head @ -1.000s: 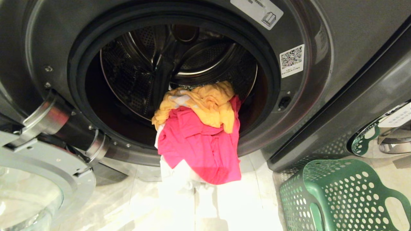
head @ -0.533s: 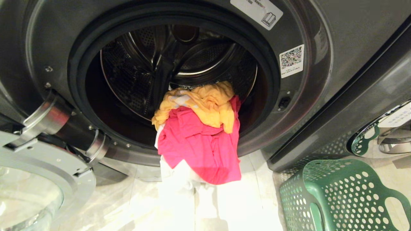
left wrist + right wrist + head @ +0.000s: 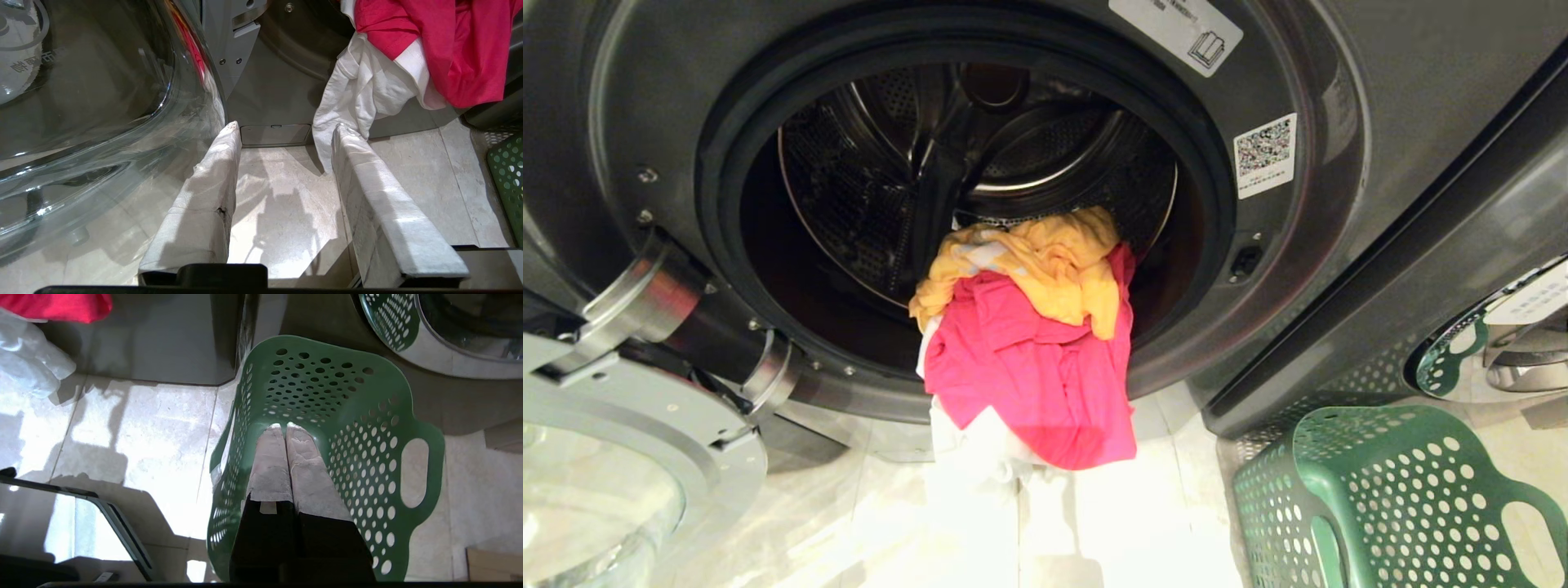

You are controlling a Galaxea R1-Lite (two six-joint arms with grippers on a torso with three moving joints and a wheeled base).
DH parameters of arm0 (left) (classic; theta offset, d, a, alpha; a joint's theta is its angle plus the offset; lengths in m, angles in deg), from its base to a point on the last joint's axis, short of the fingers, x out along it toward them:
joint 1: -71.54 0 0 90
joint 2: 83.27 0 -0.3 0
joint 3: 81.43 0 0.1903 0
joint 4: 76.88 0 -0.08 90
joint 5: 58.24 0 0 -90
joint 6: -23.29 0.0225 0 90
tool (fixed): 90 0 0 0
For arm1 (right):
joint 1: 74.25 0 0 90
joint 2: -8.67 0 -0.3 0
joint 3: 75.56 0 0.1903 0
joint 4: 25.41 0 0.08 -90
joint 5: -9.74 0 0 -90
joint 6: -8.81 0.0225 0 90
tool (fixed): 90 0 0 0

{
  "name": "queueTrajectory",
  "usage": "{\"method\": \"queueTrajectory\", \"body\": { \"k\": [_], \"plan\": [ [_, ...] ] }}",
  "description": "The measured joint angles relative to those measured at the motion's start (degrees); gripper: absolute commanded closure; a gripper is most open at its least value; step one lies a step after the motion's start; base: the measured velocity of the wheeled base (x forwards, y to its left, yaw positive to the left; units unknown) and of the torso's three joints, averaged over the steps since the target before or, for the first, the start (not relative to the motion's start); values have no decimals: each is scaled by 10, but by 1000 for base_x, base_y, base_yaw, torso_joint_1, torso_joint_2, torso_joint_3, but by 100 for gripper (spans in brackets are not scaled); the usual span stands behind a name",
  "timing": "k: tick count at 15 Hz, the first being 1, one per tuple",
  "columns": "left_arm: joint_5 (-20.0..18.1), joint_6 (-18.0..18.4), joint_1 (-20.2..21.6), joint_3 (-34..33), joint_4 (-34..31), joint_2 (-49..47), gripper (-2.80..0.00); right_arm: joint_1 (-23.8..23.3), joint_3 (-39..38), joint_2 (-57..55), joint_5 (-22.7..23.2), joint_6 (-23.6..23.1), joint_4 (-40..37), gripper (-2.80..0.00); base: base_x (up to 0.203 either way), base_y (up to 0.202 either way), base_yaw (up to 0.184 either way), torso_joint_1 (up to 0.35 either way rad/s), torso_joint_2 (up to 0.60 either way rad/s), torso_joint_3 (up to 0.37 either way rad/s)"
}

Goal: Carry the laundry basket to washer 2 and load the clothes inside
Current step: Place the clothes into the washing machine

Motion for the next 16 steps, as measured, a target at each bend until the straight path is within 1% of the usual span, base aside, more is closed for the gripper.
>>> {"method": "queueTrajectory", "body": {
  "k": [7,16],
  "plan": [
    [0,0,0,0,0,0,0,0,-8,0,6,-2,24,0,0,0,0,0,0,0],
    [1,-2,0,0,0,0,0,0,-10,0,6,0,27,0,0,0,0,0,0,0]
  ]
}}
